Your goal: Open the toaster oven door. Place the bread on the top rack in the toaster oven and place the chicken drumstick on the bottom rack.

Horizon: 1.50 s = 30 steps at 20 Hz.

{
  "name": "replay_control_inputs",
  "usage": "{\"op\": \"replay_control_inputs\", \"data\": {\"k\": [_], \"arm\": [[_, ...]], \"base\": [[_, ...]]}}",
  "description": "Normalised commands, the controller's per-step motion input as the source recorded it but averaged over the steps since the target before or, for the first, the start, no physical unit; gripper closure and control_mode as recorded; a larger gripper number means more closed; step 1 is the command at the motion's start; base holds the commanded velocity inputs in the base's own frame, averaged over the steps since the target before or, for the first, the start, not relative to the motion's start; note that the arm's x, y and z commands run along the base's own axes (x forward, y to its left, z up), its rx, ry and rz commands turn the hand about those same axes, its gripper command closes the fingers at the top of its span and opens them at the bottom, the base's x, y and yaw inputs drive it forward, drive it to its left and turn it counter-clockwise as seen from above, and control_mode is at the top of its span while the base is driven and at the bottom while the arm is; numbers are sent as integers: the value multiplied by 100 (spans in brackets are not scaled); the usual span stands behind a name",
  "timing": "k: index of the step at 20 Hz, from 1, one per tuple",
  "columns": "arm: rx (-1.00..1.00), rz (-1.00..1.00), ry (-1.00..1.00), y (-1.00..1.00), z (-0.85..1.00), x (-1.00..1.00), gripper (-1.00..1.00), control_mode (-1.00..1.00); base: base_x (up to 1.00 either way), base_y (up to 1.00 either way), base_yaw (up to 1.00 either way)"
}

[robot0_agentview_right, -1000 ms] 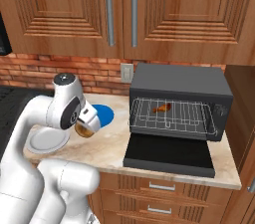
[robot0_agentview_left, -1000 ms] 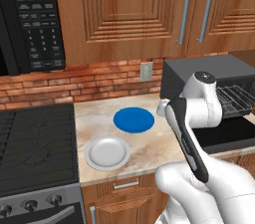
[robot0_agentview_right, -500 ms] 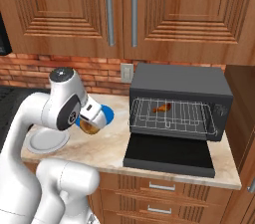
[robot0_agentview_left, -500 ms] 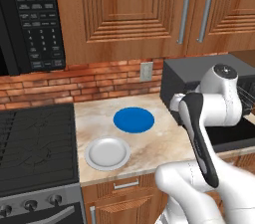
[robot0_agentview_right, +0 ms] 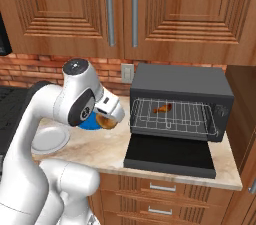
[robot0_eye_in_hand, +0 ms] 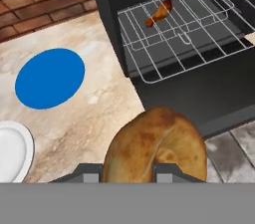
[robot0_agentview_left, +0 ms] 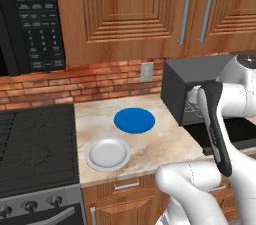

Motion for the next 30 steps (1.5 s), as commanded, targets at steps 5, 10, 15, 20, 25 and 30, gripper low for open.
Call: {"op": "replay_control_inputs", "data": {"k": [5, 10, 15, 20, 25, 30], "arm": [[-2, 10, -3, -62, 5, 7, 100, -100], [0, 17, -1, -55, 0, 23, 100, -100], [0, 16, -2, -46, 1, 27, 100, -100], [-10, 6, 0, -21, 0, 32, 100, -100], [-10, 4, 0, -13, -15, 30, 100, -100], [-3, 4, 0, -18, -23, 34, 100, -100]], "base": [[0, 0, 0], [0, 0, 0], [0, 0, 0], [0, 0, 0], [0, 0, 0], [0, 0, 0]]}}
